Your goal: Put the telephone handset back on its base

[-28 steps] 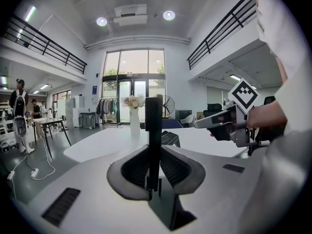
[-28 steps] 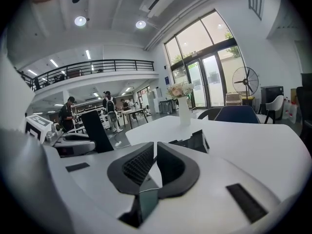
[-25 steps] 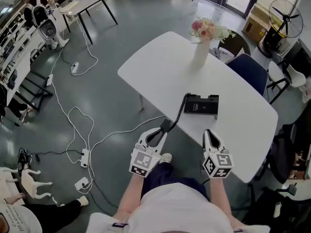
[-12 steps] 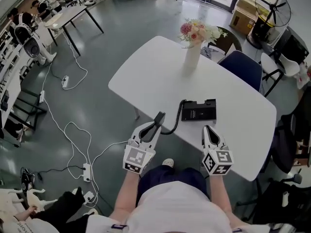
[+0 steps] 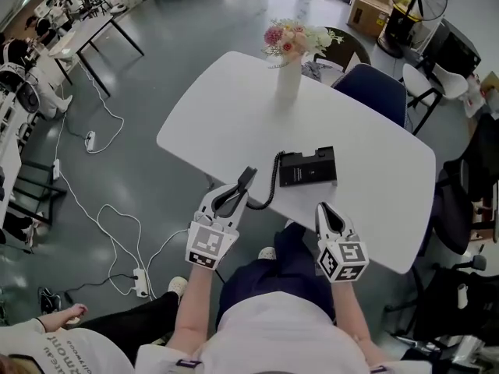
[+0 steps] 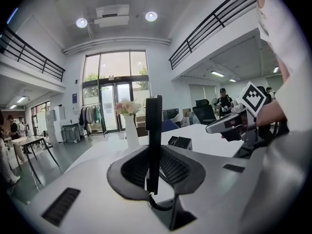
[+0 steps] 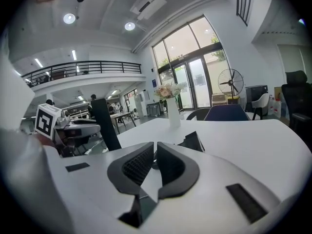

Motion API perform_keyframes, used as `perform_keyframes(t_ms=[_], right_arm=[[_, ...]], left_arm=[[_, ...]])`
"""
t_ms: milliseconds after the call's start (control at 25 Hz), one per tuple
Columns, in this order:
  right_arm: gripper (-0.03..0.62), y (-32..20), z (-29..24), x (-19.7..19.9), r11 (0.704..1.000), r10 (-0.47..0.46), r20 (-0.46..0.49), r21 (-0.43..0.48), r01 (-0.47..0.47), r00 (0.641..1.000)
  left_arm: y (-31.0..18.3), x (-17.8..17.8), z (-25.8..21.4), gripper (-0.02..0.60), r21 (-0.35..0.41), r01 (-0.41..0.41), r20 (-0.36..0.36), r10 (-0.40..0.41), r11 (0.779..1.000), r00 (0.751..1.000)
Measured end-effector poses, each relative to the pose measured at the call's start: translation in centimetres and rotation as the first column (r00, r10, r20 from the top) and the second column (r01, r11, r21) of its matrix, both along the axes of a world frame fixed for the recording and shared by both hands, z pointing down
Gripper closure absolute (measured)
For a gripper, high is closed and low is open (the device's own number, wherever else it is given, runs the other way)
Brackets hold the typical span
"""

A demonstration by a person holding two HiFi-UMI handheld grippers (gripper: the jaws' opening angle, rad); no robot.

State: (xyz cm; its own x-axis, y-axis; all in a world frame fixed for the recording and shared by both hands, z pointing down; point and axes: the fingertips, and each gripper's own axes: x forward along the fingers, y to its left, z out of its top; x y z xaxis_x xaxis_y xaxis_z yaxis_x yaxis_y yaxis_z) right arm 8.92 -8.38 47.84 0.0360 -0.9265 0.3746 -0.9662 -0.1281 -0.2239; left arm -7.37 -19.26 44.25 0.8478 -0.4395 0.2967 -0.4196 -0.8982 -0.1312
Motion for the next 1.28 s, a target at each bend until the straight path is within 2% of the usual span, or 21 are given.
perform_keyframes(t_ms=[280,480,680,880,1000,1120,1200,1280], right_arm=[[0.551,-2.0,0.2,0.5,1.000,-0.018,-0.005,-0.009,0.018,1.000],[0.551,-4.3,0.7,1.5,1.000,-0.017,-0.001,-0.017,0.017,1.000],[0.551,-6.3,0.3,2.7,1.000,-0.001,-0.007,0.006,0.001,1.000],[0.551,-6.6,0.7,4.4,0.999,0.037,0.005,-0.009,-0.037,0.999],[0.551,-7.0,0.8,5.2,0.999,0.048,0.013,-0.014,-0.048,0.999],[0.551,-7.4,0.8,5.8,0.999,0.036,0.033,-0.023,-0.035,0.999],[0.551,-7.6,1.0,6.2,0.999,0.032,0.044,-0.031,-0.031,0.998],[0.551,-7.6,1.2,6.8,0.999,0.035,0.050,-0.041,-0.033,0.998]], left_arm=[[-3.9,0.8,-0.8,0.506,0.034,-0.031,0.037,0.030,0.999,0.999],[-8.2,1.6,-3.4,0.505,0.137,-0.024,0.066,0.015,0.990,0.998],[-12.9,3.1,-6.9,0.505,0.279,-0.011,0.095,-0.016,0.960,0.995],[-15.8,6.5,-9.0,0.505,0.358,-0.073,0.126,0.029,0.931,0.992],[-16.4,9.2,-8.6,0.505,0.352,-0.142,0.165,0.088,0.925,0.982],[-16.1,12.2,-7.1,0.505,0.292,-0.248,0.199,0.195,0.924,0.961],[-15.5,13.9,-5.8,0.505,0.243,-0.333,0.234,0.278,0.911,0.931],[-14.9,15.3,-4.3,0.505,0.186,-0.421,0.284,0.362,0.888,0.888]])
